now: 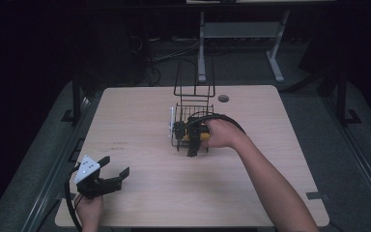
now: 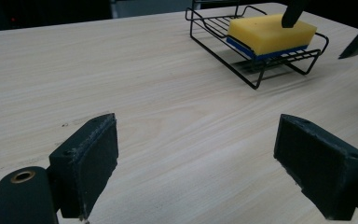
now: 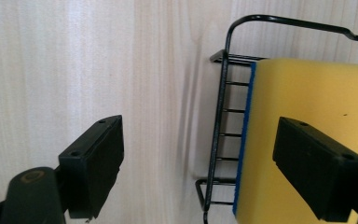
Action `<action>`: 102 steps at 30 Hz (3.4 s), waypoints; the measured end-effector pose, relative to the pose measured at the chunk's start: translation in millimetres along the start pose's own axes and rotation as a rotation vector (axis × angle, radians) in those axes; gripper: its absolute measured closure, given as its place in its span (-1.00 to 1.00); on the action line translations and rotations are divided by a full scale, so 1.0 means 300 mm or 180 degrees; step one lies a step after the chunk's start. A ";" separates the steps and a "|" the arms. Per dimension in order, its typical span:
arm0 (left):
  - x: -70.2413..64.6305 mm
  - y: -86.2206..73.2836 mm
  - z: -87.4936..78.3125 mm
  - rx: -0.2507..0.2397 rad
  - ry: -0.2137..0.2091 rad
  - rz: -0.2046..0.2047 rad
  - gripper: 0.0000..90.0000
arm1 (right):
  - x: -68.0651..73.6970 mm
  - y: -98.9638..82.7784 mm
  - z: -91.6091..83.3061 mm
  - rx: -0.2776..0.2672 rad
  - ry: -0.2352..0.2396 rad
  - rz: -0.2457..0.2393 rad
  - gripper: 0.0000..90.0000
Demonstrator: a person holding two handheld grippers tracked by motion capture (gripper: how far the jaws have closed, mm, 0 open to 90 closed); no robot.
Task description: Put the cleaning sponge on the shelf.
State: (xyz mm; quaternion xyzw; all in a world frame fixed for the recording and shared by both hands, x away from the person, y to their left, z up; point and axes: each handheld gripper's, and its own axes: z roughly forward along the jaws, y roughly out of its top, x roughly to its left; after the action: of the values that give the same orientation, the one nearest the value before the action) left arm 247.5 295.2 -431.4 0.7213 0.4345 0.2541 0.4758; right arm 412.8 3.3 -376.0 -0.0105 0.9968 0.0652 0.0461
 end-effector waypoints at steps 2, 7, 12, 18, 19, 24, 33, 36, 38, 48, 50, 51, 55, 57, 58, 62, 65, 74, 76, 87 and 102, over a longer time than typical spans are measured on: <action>0.000 0.000 0.001 0.0001 0.0001 0.0000 -0.71 | 0.009 -0.002 -0.004 -0.0040 0.0026 0.0000 -0.64; -0.002 0.001 0.005 0.0006 -0.0007 0.0004 -0.71 | 0.031 -0.016 0.002 -0.0037 0.0045 0.0003 -0.64; -0.001 0.001 0.003 0.0015 0.0005 0.0018 -0.71 | 0.041 -0.026 0.012 -0.0031 0.0054 0.0019 -0.64; -0.005 0.002 0.002 0.0011 -0.0001 0.0031 -0.71 | 0.060 -0.035 0.030 -0.0014 0.0065 -0.0014 -0.65; -0.005 0.002 0.003 0.0012 -0.0001 0.0041 -0.71 | 0.064 -0.035 0.032 -0.0004 0.0051 -0.0037 -0.65; -0.008 0.001 0.002 0.0010 -0.0012 0.0036 -0.71 | 0.084 -0.043 0.030 -0.0039 0.0068 0.0015 -0.65; -0.008 0.001 0.002 0.0007 -0.0021 0.0035 -0.71 | 0.111 -0.059 0.037 -0.0062 0.0074 0.0041 -0.65; -0.007 0.001 0.003 0.0011 -0.0017 0.0029 -0.71 | 0.112 -0.066 0.048 -0.0036 0.0085 0.0043 -0.65; -0.008 0.001 0.004 0.0013 -0.0016 0.0033 -0.71 | 0.113 -0.072 0.053 -0.0052 0.0096 0.0057 -0.65; -0.008 0.001 0.004 0.0013 -0.0017 0.0035 -0.71 | 0.140 -0.095 0.065 -0.0059 0.0129 0.0091 -0.65; -0.008 0.000 0.004 0.0016 -0.0018 0.0038 -0.71 | 0.147 -0.100 0.068 -0.0022 0.0123 0.0074 -0.65; -0.009 0.000 0.004 0.0016 -0.0017 0.0039 -0.71 | 0.150 -0.103 0.069 -0.0010 0.0126 0.0080 -0.65; -0.009 0.001 0.005 0.0018 -0.0014 0.0037 -0.71 | 0.161 -0.110 0.065 -0.0030 0.0120 0.0093 -0.65; -0.009 0.000 0.006 0.0021 -0.0018 0.0041 -0.71 | 0.168 -0.112 0.065 -0.0037 0.0106 0.0071 -0.65; -0.009 0.000 0.007 0.0022 -0.0017 0.0042 -0.71 | 0.170 -0.114 0.066 -0.0032 0.0108 0.0072 -0.65; -0.008 0.000 0.007 0.0020 -0.0016 0.0037 -0.71 | 0.180 -0.124 0.074 -0.0006 0.0118 0.0085 -0.65; -0.007 0.000 0.005 0.0023 -0.0013 0.0037 -0.71 | 0.182 -0.135 0.080 -0.0013 0.0129 0.0111 -0.65; -0.008 0.000 0.006 0.0026 -0.0007 0.0037 -0.71 | 0.202 -0.163 0.091 -0.0017 0.0132 0.0154 -0.65; -0.009 0.000 0.006 0.0024 -0.0010 0.0038 -0.71 | 0.206 -0.170 0.092 -0.0034 0.0144 0.0160 -0.65; -0.009 0.000 0.005 0.0029 0.0001 0.0046 -0.71 | 0.227 -0.206 0.085 -0.0027 0.0116 0.0192 -0.65; -0.014 0.001 0.010 0.0058 -0.0008 0.0080 -0.71 | 0.274 -0.263 0.082 -0.0021 0.0077 0.0228 -0.64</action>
State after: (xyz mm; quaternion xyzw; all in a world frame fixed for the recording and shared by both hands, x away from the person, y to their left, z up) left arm 248.0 290.1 -432.3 0.7313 0.4271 0.2552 0.4665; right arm 335.4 -73.0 -418.3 0.0242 0.9968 0.0700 0.0316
